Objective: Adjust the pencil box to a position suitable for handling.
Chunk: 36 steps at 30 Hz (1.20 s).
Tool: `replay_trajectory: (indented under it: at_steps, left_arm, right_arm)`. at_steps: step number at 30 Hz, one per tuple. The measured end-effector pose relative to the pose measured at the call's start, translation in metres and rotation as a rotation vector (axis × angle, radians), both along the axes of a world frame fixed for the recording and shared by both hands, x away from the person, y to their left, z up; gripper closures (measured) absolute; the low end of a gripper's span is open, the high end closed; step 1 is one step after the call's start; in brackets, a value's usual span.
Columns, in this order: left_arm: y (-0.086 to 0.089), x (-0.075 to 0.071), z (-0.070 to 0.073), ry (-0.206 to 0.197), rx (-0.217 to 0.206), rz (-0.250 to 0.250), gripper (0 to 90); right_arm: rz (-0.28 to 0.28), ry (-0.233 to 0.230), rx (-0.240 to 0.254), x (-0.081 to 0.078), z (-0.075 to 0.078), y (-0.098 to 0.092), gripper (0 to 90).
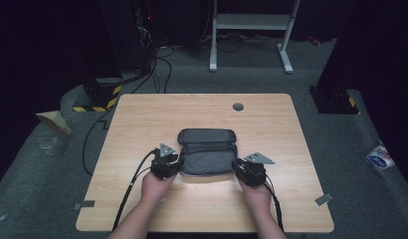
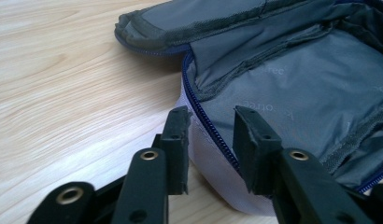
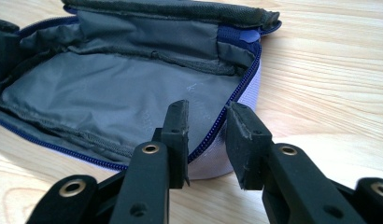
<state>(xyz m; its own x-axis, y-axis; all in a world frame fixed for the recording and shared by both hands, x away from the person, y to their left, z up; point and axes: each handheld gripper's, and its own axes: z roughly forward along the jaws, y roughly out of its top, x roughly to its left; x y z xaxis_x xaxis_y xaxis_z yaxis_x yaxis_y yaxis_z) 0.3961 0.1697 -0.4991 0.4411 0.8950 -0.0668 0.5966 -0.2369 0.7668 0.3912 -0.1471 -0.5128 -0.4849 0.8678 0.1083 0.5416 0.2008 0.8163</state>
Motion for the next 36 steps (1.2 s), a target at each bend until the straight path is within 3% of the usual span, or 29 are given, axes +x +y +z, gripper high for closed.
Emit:
replay_trajectory:
  at_steps: [7,10,22,32,36]
  left_arm:
    - [0.021,-0.004,-0.005,-0.004,0.015,0.032,69.3]
    - [0.028,-0.006,-0.007,-0.006,-0.011,0.037,69.3]
    - [0.025,-0.006,-0.005,-0.038,-0.045,0.039,67.0]
    - [0.021,-0.006,-0.005,-0.041,-0.048,0.032,67.0]
    - [0.023,-0.006,-0.003,-0.045,-0.068,0.04,67.1]
  right_arm:
    - [0.047,-0.001,-0.01,-0.002,-0.001,0.02,67.0]
    - [0.053,0.003,-0.009,-0.003,-0.002,0.026,65.7]
    - [0.046,-0.005,0.033,-0.002,0.001,0.027,59.9]
    - [0.043,-0.01,0.028,-0.001,0.001,0.026,59.5]
    - [0.039,-0.014,0.03,-0.001,0.002,0.025,58.0]
